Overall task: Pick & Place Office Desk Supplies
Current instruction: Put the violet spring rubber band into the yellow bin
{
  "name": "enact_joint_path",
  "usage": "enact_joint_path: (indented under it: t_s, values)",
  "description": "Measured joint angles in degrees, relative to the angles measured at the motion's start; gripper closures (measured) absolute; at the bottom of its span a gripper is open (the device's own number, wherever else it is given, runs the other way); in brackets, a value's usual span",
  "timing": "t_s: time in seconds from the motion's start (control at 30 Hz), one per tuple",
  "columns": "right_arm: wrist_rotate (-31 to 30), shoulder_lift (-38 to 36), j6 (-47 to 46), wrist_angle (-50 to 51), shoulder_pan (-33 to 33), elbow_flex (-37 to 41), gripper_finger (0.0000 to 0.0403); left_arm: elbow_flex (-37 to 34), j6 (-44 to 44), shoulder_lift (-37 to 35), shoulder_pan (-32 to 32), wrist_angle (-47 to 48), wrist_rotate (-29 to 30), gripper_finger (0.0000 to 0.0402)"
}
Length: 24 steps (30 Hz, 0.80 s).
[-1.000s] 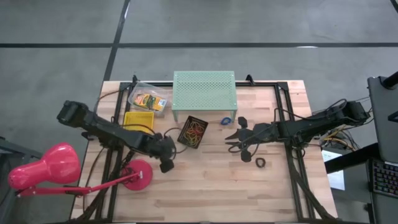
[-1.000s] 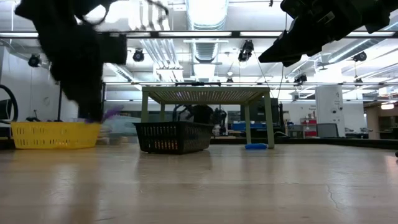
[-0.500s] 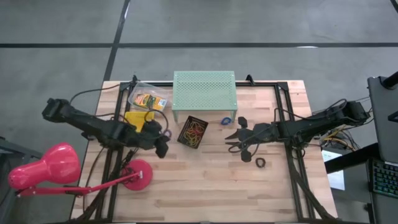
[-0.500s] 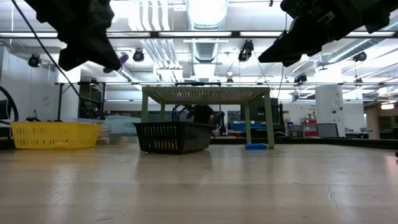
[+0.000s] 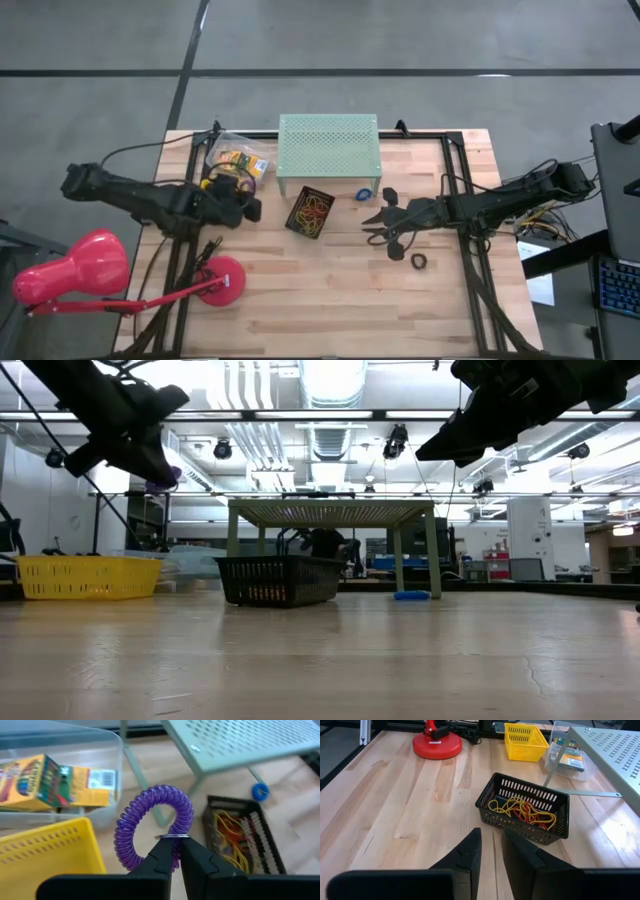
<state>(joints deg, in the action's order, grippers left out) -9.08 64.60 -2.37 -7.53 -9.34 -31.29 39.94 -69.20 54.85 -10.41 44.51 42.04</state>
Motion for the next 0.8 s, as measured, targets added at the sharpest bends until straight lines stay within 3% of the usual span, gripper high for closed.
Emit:
enact_joint_path:
  t_s: [0.2, 0.57, 0.8]
  values:
    - [0.00, 0.00, 0.00, 0.00, -0.02, 0.00, 0.0331, -0.21, 1.14, 0.07, 7.65, -0.03, -3.65, 0.0373]
    - [0.02, 0.00, 0.00, 0.00, 0.00, 0.00, 0.0316, -8.60, -14.01, 0.11, 17.94, 4.36, -23.33, 0.0373]
    - [0.02, 0.00, 0.00, 0.00, 0.00, 0.00, 0.0325, -11.26, -14.30, 0.11, 20.98, 4.28, -25.64, 0.0373]
